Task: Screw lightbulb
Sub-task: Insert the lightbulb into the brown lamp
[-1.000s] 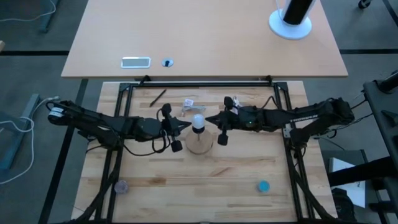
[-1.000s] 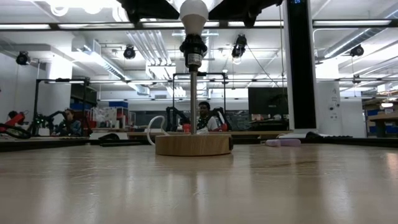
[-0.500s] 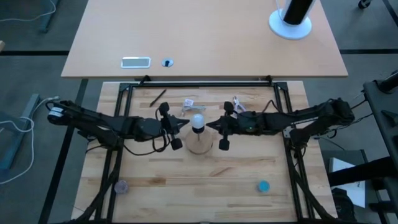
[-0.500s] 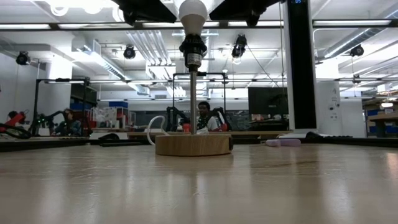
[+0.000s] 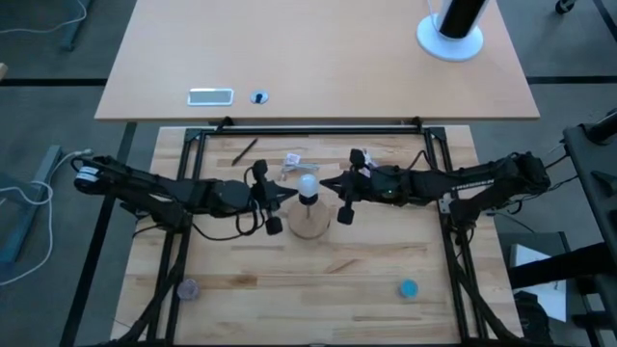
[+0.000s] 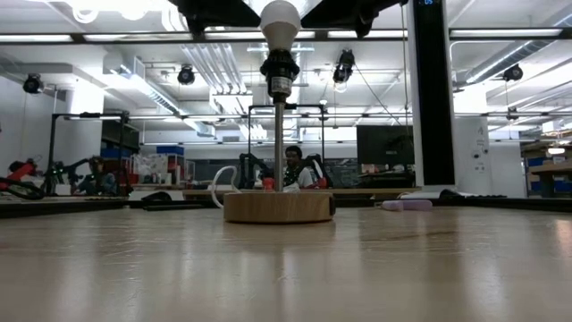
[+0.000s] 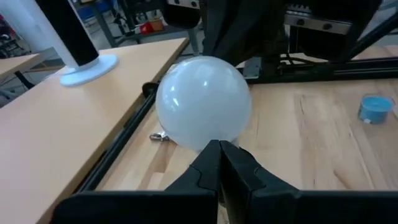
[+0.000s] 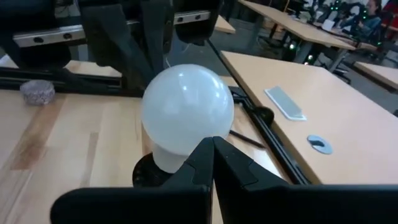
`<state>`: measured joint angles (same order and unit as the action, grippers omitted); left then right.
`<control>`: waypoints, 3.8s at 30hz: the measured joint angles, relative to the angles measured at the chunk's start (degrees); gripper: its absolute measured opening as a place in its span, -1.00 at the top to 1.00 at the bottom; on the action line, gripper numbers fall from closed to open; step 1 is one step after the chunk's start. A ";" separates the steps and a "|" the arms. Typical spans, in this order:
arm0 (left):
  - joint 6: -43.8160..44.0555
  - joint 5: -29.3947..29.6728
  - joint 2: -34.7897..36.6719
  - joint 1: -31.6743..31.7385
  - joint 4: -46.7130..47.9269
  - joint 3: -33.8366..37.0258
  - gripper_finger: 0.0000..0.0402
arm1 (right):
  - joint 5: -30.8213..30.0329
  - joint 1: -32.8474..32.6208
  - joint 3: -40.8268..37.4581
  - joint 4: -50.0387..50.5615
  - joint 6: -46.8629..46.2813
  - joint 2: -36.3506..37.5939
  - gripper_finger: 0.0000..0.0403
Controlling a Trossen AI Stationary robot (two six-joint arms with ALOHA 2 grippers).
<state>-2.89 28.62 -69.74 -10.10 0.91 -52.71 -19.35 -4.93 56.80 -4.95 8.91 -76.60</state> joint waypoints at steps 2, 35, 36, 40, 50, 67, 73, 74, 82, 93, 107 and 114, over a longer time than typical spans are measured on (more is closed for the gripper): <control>0.19 -0.02 -0.16 0.39 0.04 0.00 1.00 | 0.23 -0.07 0.00 0.22 -0.33 0.00 1.00; 0.96 0.78 0.01 -1.16 0.72 0.00 1.00 | 0.25 0.59 0.00 0.55 -0.92 -0.34 1.00; 0.96 0.79 -0.16 -0.99 0.61 0.00 1.00 | 0.47 0.48 0.00 0.37 -0.48 -0.37 1.00; 1.03 0.98 -0.61 -0.31 0.74 0.00 1.00 | 3.04 0.42 0.00 0.17 -0.55 -0.37 1.00; 1.07 5.10 -0.74 0.00 0.85 0.00 1.00 | 5.51 -1.27 0.00 0.00 -1.33 -0.39 1.00; 4.52 0.50 1.01 -1.25 4.17 0.00 1.00 | -1.81 -1.06 0.00 4.04 -1.61 0.16 1.00; 2.35 -1.10 -0.08 -1.09 0.69 -0.02 1.00 | -0.11 0.26 0.00 1.01 -0.04 -0.26 1.00; 2.30 -0.94 -0.24 -1.04 0.54 -0.02 1.00 | 0.25 0.24 0.00 0.81 -0.02 -0.31 1.00; 2.34 -0.38 -0.50 -0.57 0.63 -0.02 1.00 | 3.82 -0.14 0.00 0.40 0.09 -0.35 1.00; 3.85 4.74 -0.52 -0.51 2.09 0.00 1.00 | 5.27 -1.57 0.00 1.64 -2.30 -0.39 1.00; 3.43 -2.19 0.22 -1.00 0.72 -0.07 1.00 | -1.39 -0.02 0.00 2.04 -1.33 -0.39 1.00; 3.04 1.83 0.07 -0.71 1.19 -0.04 1.00 | 2.82 -0.07 0.00 0.02 -0.73 -0.39 1.00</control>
<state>0.14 30.45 -69.67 -10.81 2.10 -52.75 -16.53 -4.99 56.80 -4.93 8.18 -76.99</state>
